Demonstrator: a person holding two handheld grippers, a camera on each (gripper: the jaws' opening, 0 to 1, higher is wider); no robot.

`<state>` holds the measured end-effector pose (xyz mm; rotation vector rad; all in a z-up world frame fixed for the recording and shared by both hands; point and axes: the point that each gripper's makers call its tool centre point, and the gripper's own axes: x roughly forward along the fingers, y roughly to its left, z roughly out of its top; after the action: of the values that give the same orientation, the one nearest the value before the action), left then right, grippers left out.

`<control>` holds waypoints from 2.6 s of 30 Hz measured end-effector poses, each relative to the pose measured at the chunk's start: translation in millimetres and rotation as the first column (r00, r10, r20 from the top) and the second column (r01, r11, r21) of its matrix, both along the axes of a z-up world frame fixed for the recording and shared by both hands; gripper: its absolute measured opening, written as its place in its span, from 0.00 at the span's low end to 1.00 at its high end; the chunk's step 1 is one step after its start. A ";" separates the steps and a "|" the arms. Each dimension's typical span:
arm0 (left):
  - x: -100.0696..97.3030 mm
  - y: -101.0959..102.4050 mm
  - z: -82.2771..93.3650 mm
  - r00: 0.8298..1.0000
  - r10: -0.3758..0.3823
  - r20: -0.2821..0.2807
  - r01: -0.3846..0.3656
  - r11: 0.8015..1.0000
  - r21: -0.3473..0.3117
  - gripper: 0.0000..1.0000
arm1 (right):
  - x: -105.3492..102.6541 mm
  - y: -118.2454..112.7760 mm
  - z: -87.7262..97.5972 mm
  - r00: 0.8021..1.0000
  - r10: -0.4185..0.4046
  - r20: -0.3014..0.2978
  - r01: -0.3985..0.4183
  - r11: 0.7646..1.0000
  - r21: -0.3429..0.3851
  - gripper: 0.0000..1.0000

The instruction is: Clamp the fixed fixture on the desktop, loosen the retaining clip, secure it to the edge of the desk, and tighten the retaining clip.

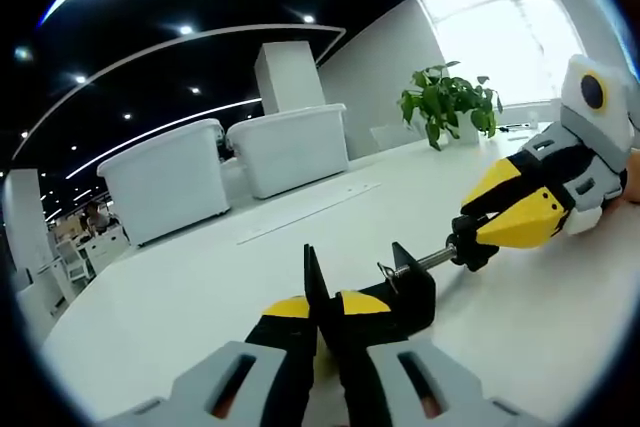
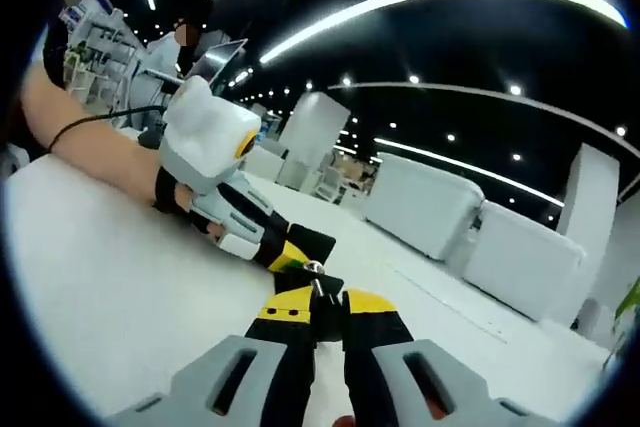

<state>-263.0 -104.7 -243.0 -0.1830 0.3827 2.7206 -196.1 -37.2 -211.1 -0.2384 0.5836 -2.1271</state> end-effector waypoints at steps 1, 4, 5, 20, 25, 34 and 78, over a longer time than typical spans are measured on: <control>0.4 0.2 0.1 1.000 0.000 0.000 0.000 1.000 0.000 0.08 | 1.0 -0.9 0.1 1.000 0.001 -0.023 0.000 1.000 0.017 0.09; 0.5 -0.1 -0.3 1.000 0.002 0.001 -0.002 1.000 0.000 0.08 | -9.8 5.9 1.9 0.998 -0.014 -0.060 0.017 0.999 0.043 0.09; 2.7 -0.2 -0.1 1.000 0.003 0.000 -0.003 1.000 -0.001 0.08 | -10.6 6.2 2.0 0.997 -0.013 -0.073 0.017 0.998 0.055 0.09; 9.6 1.3 -0.5 1.000 -0.001 0.002 0.001 1.000 -0.001 0.08 | -30.5 14.0 0.2 0.945 0.047 0.324 0.020 0.980 -0.199 0.29; 6.6 1.0 -0.4 1.000 -0.002 0.002 0.002 1.000 -0.002 0.08 | -34.4 14.8 -7.3 0.916 0.033 0.399 0.059 0.975 -0.215 0.26; 7.9 0.2 -0.4 1.000 0.003 0.003 -0.003 1.000 -0.001 0.08 | -11.7 4.6 -9.5 0.975 0.024 0.222 0.003 0.993 -0.119 0.19; 6.1 3.1 0.6 1.000 -0.002 0.000 0.002 1.000 -0.001 0.08 | -25.5 5.7 -2.4 0.996 0.032 0.085 -0.028 0.998 -0.049 0.17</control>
<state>-257.0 -101.5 -242.3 -0.1827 0.3847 2.7180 -221.6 -31.4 -213.5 -0.1810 0.4766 -2.1128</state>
